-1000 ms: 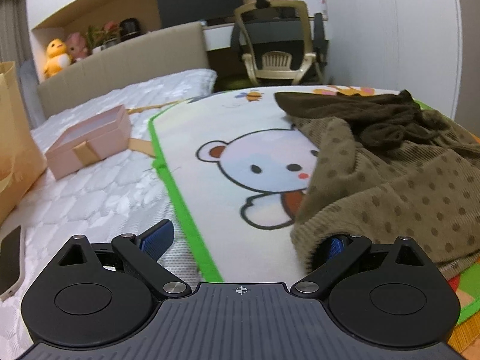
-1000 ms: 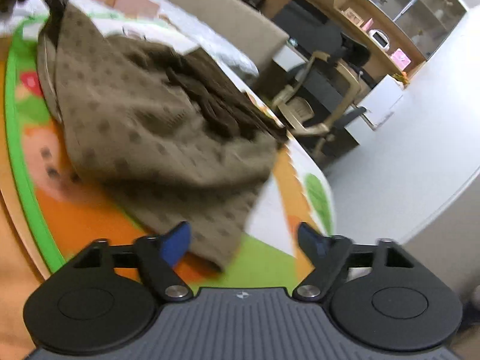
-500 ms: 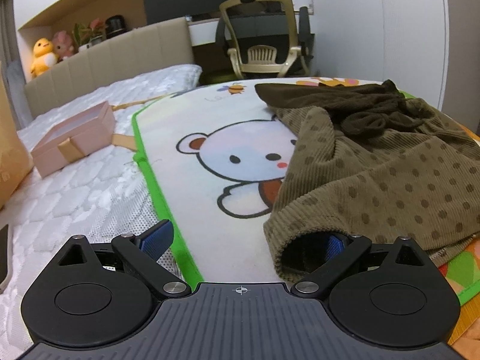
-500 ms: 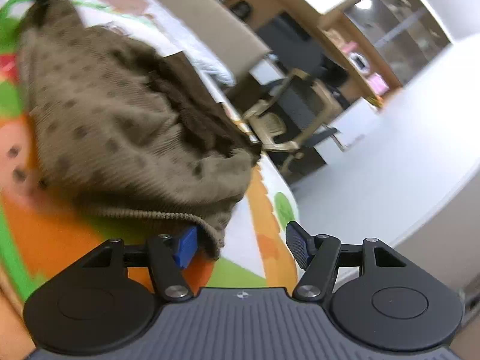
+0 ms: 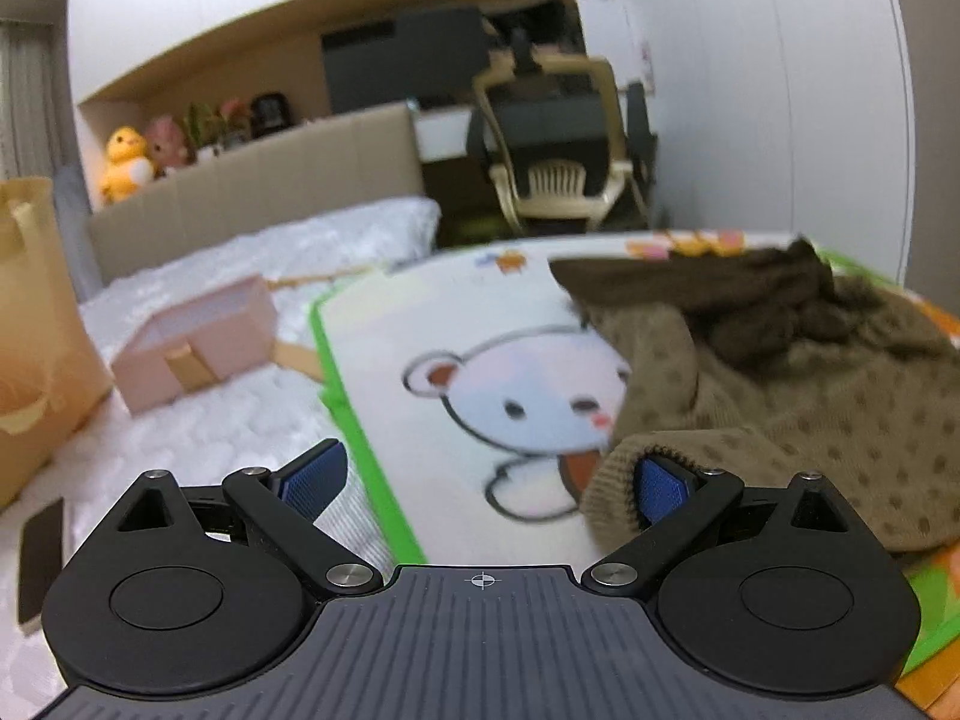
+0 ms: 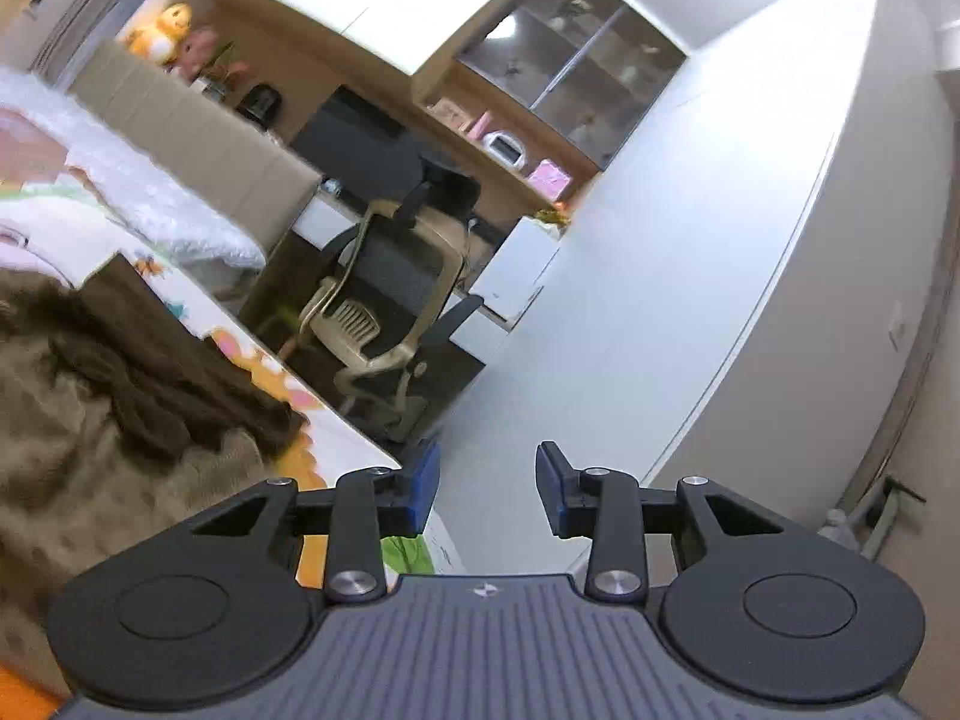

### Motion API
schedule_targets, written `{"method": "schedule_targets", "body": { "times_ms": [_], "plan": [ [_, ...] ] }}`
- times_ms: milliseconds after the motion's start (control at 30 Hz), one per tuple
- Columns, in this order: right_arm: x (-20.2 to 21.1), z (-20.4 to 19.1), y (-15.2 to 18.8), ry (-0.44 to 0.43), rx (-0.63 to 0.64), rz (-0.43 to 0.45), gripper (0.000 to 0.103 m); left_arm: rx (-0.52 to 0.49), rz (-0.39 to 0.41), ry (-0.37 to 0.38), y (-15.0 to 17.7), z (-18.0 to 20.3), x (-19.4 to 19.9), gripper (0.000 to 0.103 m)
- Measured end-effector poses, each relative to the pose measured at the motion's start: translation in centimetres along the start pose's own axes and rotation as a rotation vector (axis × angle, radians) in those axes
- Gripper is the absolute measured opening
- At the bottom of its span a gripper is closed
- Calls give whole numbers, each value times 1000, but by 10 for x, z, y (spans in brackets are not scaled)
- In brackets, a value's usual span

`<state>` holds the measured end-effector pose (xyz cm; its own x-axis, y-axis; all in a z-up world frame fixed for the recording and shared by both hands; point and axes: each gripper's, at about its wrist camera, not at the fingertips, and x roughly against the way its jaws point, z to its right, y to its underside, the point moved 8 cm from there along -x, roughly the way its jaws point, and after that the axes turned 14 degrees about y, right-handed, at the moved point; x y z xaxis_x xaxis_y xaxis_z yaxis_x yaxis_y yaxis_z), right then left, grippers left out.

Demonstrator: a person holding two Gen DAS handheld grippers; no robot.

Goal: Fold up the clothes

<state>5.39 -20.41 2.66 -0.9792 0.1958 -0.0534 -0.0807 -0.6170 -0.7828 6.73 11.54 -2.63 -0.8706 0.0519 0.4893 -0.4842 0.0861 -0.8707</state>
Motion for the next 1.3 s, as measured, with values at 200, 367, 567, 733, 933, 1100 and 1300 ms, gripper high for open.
{"method": "schedule_targets", "body": {
  "times_ms": [200,367,567,733,933,1100,1300],
  "plan": [
    [37,-51,58,-312,310,-43,35,2,-30,22,6,2,-5,100],
    [55,-94,87,-430,543,-17,35,3,-68,52,14,11,-14,100],
    [53,-135,63,-404,482,91,33,-2,-89,70,19,16,-20,100],
    [27,-100,12,-168,248,155,12,-17,-116,89,27,23,-24,100],
    [-1,-24,-22,-35,-4,97,9,-26,-92,74,24,23,-20,100],
    [4,-52,16,-184,147,30,9,-18,-62,70,17,20,-14,100],
    [22,-97,41,-393,192,-53,22,-26,-95,112,24,28,-22,100]
  ]
}}
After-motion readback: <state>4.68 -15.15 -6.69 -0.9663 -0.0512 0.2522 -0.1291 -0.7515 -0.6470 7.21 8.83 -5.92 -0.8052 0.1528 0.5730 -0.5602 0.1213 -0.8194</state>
